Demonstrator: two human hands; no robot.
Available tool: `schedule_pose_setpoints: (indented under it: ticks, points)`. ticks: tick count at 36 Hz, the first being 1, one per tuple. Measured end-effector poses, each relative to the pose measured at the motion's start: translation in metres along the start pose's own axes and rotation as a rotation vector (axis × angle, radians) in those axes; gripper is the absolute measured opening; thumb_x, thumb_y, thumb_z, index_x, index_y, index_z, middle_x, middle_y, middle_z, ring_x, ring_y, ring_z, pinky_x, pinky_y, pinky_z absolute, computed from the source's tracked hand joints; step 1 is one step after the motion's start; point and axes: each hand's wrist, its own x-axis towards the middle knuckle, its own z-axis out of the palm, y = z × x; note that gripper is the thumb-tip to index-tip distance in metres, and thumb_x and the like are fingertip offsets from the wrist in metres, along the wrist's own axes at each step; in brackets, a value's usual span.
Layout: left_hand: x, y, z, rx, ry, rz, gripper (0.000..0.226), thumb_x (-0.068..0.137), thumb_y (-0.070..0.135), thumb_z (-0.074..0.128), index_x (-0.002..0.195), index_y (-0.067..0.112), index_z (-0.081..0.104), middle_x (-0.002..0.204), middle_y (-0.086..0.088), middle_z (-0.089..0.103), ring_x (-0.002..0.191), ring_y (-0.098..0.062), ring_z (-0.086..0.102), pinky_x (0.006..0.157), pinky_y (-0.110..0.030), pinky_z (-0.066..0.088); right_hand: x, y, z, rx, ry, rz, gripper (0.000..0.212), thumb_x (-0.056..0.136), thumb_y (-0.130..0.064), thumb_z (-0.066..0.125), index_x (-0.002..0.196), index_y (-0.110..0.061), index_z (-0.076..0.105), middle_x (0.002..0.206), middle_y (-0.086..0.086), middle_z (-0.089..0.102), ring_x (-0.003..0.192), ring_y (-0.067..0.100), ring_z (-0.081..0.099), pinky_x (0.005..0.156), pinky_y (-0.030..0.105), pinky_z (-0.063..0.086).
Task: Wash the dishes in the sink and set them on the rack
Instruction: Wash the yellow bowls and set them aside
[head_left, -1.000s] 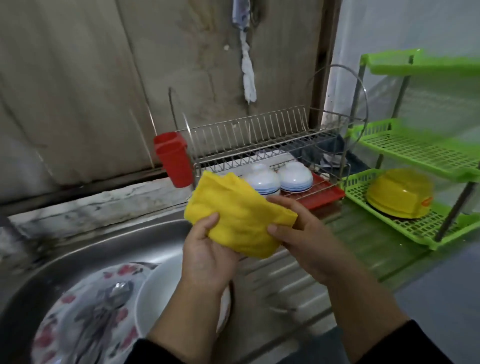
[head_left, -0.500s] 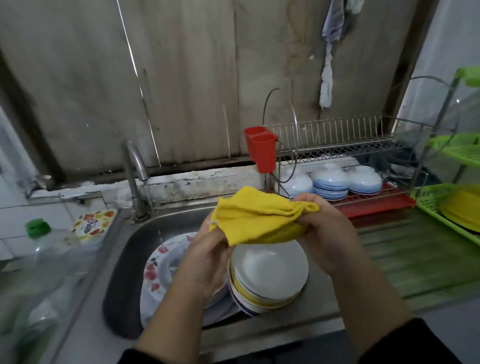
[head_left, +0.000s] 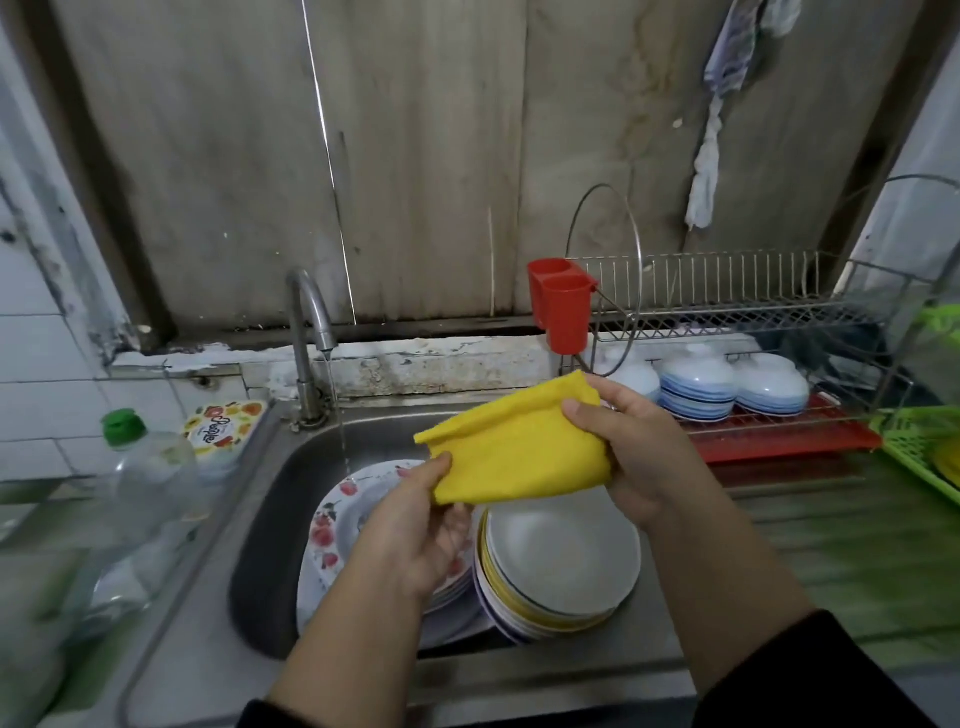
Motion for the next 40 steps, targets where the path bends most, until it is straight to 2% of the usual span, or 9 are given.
schedule_pose_setpoints:
  ticks: [3, 7, 11, 15, 20, 24, 31, 34, 40]
  points:
    - [-0.005, 0.001, 0.014, 0.012, 0.04, -0.023, 0.017, 0.095, 0.021, 0.055, 0.106, 0.009, 0.056, 0.088, -0.006, 0.058, 0.069, -0.017, 0.056, 0.042, -0.021, 0.052, 0.01, 0.0, 0.004, 0.03, 0.042, 0.006, 0.047, 0.081, 0.0, 0.065, 0.126, -0.008, 0.053, 0.116, 0.013, 0.063, 0.096, 0.028, 0.062, 0.081, 0.042, 0.053]
    - [-0.005, -0.004, 0.027, 0.088, 0.162, 0.058, 0.037, 0.092, 0.026, 0.059, 0.126, 0.012, 0.054, 0.137, -0.012, 0.048, 0.123, -0.028, 0.049, 0.059, -0.029, 0.044, 0.016, -0.003, 0.014, -0.044, 0.031, -0.072, 0.039, 0.078, 0.004, 0.069, 0.11, -0.014, 0.056, 0.099, 0.006, 0.065, 0.084, 0.021, 0.064, 0.084, 0.043, 0.052]
    - [-0.011, -0.004, 0.044, 0.083, -0.018, 0.142, 0.022, 0.099, 0.022, 0.045, 0.104, 0.01, 0.062, 0.093, -0.006, 0.062, 0.082, -0.015, 0.058, 0.069, -0.024, 0.048, 0.018, -0.002, 0.022, -0.162, -0.07, -0.149, 0.036, 0.077, 0.003, 0.071, 0.103, -0.017, 0.057, 0.095, 0.002, 0.066, 0.079, 0.012, 0.064, 0.069, 0.024, 0.054]
    - [-0.014, -0.001, 0.051, 0.122, -0.089, 0.228, 0.037, 0.102, 0.034, 0.035, 0.102, 0.01, 0.064, 0.088, -0.005, 0.068, 0.078, -0.014, 0.062, 0.071, -0.028, 0.052, 0.016, 0.004, 0.022, -0.215, -0.238, -0.114, 0.027, 0.084, -0.004, 0.066, 0.107, -0.016, 0.059, 0.102, 0.006, 0.065, 0.082, 0.013, 0.063, 0.068, 0.021, 0.053]
    - [-0.015, 0.003, 0.047, 0.173, -0.151, 0.213, 0.055, 0.094, 0.051, 0.038, 0.119, 0.007, 0.061, 0.113, -0.015, 0.068, 0.104, -0.025, 0.065, 0.088, -0.036, 0.052, 0.015, 0.011, 0.016, -0.358, -0.405, -0.118, 0.032, 0.098, 0.0, 0.041, 0.101, -0.028, 0.056, 0.1, -0.007, 0.065, 0.081, 0.004, 0.058, 0.069, 0.016, 0.047]
    - [-0.013, 0.0, 0.045, 0.283, -0.12, 0.314, 0.02, 0.095, 0.022, 0.05, 0.108, 0.012, 0.062, 0.08, -0.004, 0.069, 0.057, -0.009, 0.064, 0.041, -0.017, 0.045, 0.017, 0.01, 0.013, -0.296, -0.405, -0.138, 0.036, 0.095, 0.011, 0.035, 0.096, -0.02, 0.053, 0.095, -0.003, 0.065, 0.079, 0.007, 0.058, 0.068, 0.018, 0.048]
    - [-0.008, 0.012, 0.033, 0.408, -0.057, 0.401, 0.02, 0.094, 0.012, 0.051, 0.107, 0.018, 0.064, 0.102, -0.006, 0.072, 0.091, -0.022, 0.067, 0.076, -0.035, 0.054, 0.029, 0.015, -0.01, -0.641, -0.286, -0.391, 0.05, 0.089, 0.007, 0.053, 0.101, -0.042, 0.052, 0.109, -0.01, 0.045, 0.081, -0.01, 0.048, 0.077, 0.006, 0.045]
    - [-0.013, 0.019, 0.031, 0.506, -0.097, 0.409, 0.016, 0.093, 0.013, 0.052, 0.099, 0.019, 0.066, 0.09, -0.002, 0.074, 0.082, -0.018, 0.07, 0.067, -0.031, 0.055, 0.032, 0.017, -0.016, -0.809, -0.386, -0.401, 0.056, 0.086, -0.004, 0.065, 0.12, -0.045, 0.046, 0.125, -0.014, 0.037, 0.111, -0.005, 0.04, 0.084, 0.0, 0.034]
    - [-0.024, 0.029, 0.029, 0.702, -0.126, 0.458, 0.014, 0.091, 0.011, 0.056, 0.095, 0.019, 0.066, 0.087, 0.0, 0.074, 0.082, -0.018, 0.07, 0.073, -0.032, 0.056, 0.039, 0.022, -0.014, -0.962, -0.401, -0.405, 0.069, 0.076, -0.019, 0.076, 0.133, -0.038, 0.041, 0.134, -0.011, 0.035, 0.131, 0.011, 0.023, 0.106, 0.025, 0.023]
